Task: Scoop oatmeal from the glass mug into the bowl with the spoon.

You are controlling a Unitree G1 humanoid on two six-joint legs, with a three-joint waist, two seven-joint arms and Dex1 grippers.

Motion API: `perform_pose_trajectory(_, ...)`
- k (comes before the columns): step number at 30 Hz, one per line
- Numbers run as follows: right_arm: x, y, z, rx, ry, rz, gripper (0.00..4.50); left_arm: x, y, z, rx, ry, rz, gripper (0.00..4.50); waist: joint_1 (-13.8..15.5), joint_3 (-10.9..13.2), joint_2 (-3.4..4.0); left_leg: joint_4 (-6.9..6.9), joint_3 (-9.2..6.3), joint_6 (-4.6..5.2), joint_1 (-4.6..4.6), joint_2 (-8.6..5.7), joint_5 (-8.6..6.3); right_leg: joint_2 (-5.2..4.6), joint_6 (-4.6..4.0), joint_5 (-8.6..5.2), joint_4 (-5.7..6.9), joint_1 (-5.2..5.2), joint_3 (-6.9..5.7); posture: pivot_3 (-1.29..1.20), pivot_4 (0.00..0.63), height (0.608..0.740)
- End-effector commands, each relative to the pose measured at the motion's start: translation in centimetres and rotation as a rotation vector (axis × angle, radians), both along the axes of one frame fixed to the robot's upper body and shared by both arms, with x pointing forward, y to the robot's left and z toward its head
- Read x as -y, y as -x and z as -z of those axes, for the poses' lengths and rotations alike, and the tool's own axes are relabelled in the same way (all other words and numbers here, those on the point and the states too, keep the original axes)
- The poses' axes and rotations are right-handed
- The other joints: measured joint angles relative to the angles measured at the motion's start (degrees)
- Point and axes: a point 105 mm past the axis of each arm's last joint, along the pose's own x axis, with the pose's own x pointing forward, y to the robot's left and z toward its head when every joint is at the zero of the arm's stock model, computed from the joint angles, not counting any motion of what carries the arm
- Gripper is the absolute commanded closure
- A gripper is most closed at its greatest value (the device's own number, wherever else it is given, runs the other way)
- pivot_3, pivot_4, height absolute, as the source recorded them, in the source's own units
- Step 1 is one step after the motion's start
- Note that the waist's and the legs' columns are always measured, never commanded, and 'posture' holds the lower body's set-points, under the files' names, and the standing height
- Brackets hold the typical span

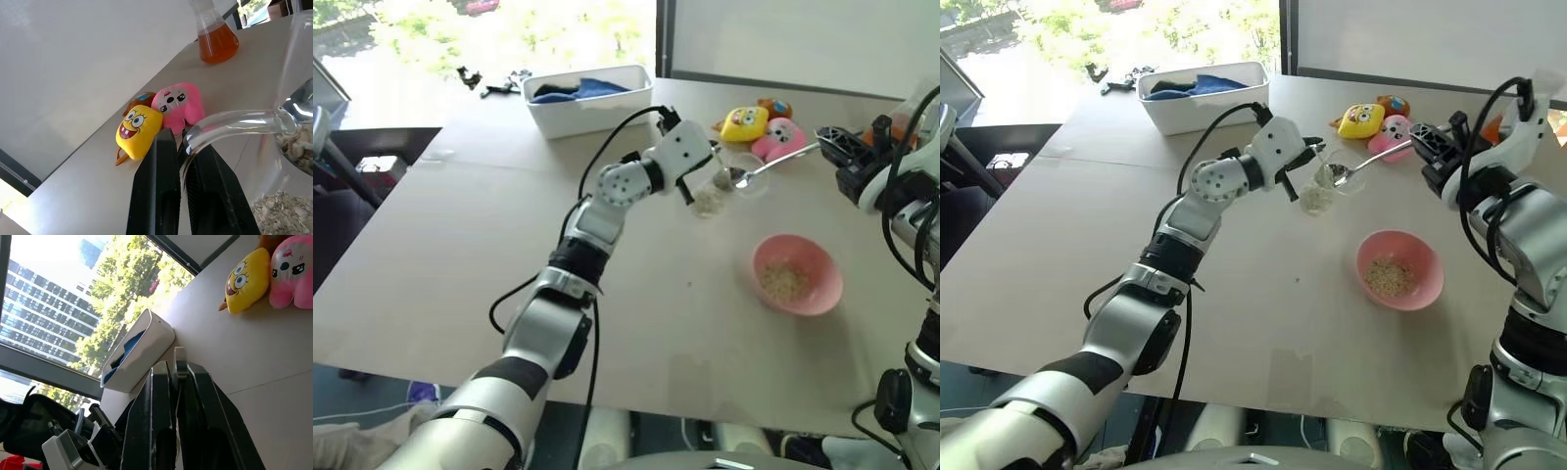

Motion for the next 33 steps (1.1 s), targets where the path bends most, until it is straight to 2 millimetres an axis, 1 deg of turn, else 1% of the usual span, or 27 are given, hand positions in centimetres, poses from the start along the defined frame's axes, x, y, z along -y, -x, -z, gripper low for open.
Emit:
perform_pose_trajectory(1,1.4,1.4,-1.7,0.08,-0.03,0.043,4.5,1.8,0.8,-1.2,0.074,-0.028,0.067,4.41,0.0,0.0,0.0,0.0,0.02,0.0,0.0,0.0,0.0,0.0,0.0,0.0,0.0,0.0,0.02,0.0,0.15,0.74)
perform_pose_trajectory(8,2.9,2.4,-0.9,0.083,-0.015,0.09,4.5,3.2,0.9,-0.9,0.092,-0.071,0.096,4.41,0.1,0.0,0.01,0.0,0.08,0.01,-0.01,-0.01,-0.01,0.01,0.0,0.0,-0.01,0.0,0.02,0.0,0.15,0.74)
perform_pose_trajectory(17,4.5,4.1,-0.2,0.111,-0.007,0.145,4.5,4.0,1.0,-0.4,0.088,-0.082,0.122,4.41,0.2,0.0,0.03,0.0,0.08,0.02,0.01,-0.02,-0.01,0.03,0.0,0.0,-0.01,0.01,0.04,0.0,0.15,0.74)
perform_pose_trajectory(20,5.0,4.5,0.4,0.102,-0.016,0.162,4.5,4.6,1.3,-0.5,0.093,-0.089,0.137,4.41,0.3,0.0,0.03,0.0,0.08,0.02,0.01,-0.03,-0.01,0.04,0.0,0.0,-0.01,0.01,0.05,0.0,0.15,0.74)
perform_pose_trajectory(24,5.4,5.0,0.9,0.099,-0.026,0.183,4.5,4.7,1.2,-0.6,0.108,-0.11,0.143,4.41,0.3,0.0,0.03,0.0,0.08,0.02,0.01,-0.03,-0.01,0.04,0.0,0.0,-0.01,0.02,0.05,0.0,0.15,0.74)
perform_pose_trajectory(29,6.4,6.0,1.4,0.106,-0.032,0.225,4.5,4.7,1.0,-0.3,0.135,-0.146,0.143,4.41,0.4,0.0,0.05,0.0,0.1,0.03,0.02,-0.04,-0.02,0.05,0.01,0.0,-0.02,0.03,0.06,0.0,0.15,0.74)
perform_pose_trajectory(33,6.7,6.4,1.8,0.102,-0.039,0.241,4.5,4.8,1.0,-0.2,0.157,-0.164,0.146,4.41,0.4,0.0,0.06,0.01,0.09,0.03,0.04,-0.04,-0.02,0.05,0.01,0.0,-0.01,0.03,0.08,0.0,0.15,0.74)
